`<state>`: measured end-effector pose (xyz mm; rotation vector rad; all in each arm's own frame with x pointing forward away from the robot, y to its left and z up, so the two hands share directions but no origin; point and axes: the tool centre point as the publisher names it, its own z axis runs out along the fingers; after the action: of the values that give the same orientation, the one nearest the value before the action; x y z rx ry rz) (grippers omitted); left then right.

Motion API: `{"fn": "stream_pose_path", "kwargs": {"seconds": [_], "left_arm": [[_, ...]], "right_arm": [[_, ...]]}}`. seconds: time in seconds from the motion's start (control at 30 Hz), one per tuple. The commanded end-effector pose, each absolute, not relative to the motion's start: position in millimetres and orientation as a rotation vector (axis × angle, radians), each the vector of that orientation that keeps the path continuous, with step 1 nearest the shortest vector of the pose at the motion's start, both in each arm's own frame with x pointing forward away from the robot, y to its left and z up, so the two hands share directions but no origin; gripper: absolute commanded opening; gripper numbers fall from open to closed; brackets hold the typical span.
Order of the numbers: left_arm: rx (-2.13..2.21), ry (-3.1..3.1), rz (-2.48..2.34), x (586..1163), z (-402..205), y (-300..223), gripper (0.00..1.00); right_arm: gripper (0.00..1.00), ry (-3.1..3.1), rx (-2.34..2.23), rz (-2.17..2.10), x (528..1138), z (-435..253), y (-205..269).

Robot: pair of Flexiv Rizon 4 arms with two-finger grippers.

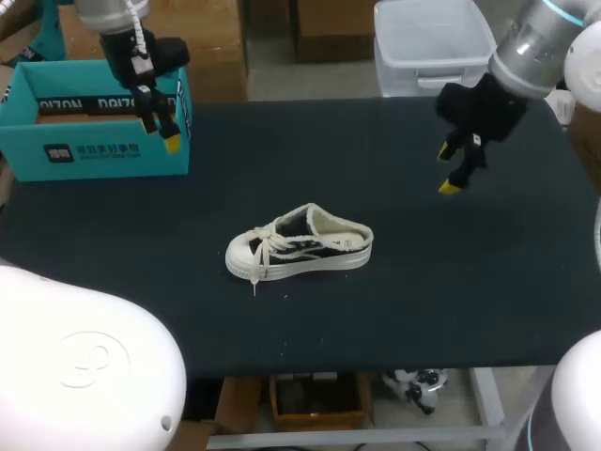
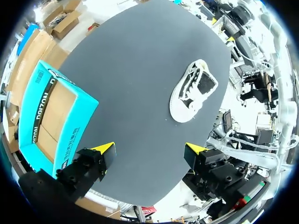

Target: Open the shoe tongue, take the insole out of the shoe, put the insole back into the shoe, and pack the shoe into the shoebox

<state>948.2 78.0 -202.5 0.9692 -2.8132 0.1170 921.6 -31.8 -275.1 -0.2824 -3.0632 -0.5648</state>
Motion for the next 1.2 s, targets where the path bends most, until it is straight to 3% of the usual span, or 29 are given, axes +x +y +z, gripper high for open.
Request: {"fn": "stream_pose_path", "kwargs": {"seconds": [0.03,0.53,0.67,1.2], "left_arm": [[0.991,-2.866,0.090,935,-201,68,1.00],[0.991,-2.866,0.090,935,-201,68,1.00],[1.339,-2.704,0.009,921,-202,38,1.00],[1.746,-2.402,-0.061,881,-221,-20,1.00]], "right_arm": [[1.00,-3.140,-0.310,-0.597,917,-284,-35],[1.00,-3.140,-0.310,-0.597,917,-284,-35],[1.00,-3.099,-0.288,-0.614,917,-296,-14],[1.00,-3.003,-0.227,-0.794,893,-332,25]]}}
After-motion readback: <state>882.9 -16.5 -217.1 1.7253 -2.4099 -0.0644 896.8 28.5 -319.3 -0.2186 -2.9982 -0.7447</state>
